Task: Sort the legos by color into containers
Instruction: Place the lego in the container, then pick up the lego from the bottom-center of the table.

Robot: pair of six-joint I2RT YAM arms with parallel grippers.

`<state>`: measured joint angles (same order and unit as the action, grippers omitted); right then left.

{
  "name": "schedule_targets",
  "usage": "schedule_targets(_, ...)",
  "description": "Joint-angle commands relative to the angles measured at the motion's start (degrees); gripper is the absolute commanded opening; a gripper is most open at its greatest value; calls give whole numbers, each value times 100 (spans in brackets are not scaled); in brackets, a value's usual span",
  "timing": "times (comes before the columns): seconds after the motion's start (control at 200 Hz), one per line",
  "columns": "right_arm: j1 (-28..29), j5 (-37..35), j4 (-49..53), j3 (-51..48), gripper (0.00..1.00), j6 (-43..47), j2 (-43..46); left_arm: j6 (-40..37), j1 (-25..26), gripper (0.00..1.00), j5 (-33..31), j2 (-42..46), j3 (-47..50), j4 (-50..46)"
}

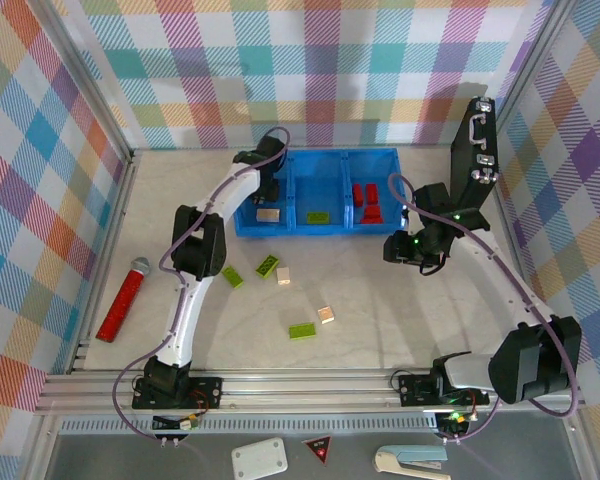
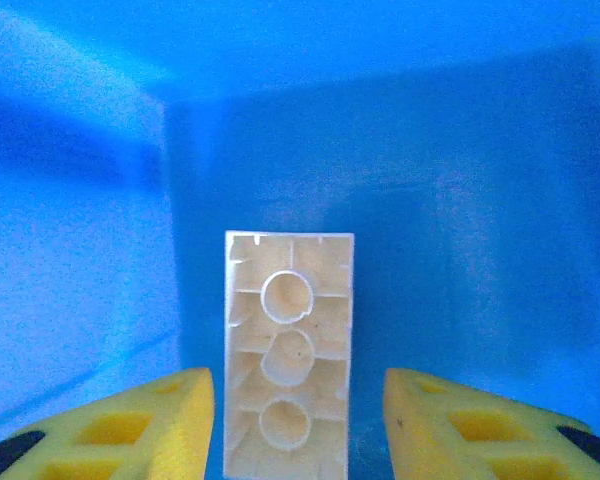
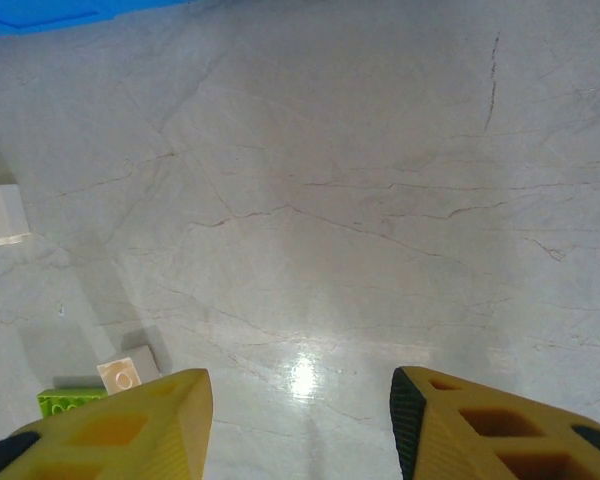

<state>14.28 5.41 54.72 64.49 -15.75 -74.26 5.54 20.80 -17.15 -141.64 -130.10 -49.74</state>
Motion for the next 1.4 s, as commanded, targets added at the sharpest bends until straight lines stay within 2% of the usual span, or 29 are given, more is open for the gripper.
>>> schedule_targets(0.0,31,237,127,82,51,-149,155,90,-41,48,243,707,96,-216)
schedule_targets(0.18,91,363,96,-2,51,-287,204,175,-41,48,652,1209,597,-265)
schedule_targets(0.475,429,374,97,-155,51,-550,234,329,-129,48,1114,2626,2261,160)
schedule_targets(0.745,980,202,74,-182,51,-817,77,513,-412,48,1563,3763,3487,185)
schedule_targets(1.115,1868,11,-105,-71,51,-1183,-546,477,-1014,49,2146,4965,4696,-1)
schedule_targets(1.395,2566,-128,-166,195,51,-1455,-1207,294,-1368,49,2172,5531,5626,201)
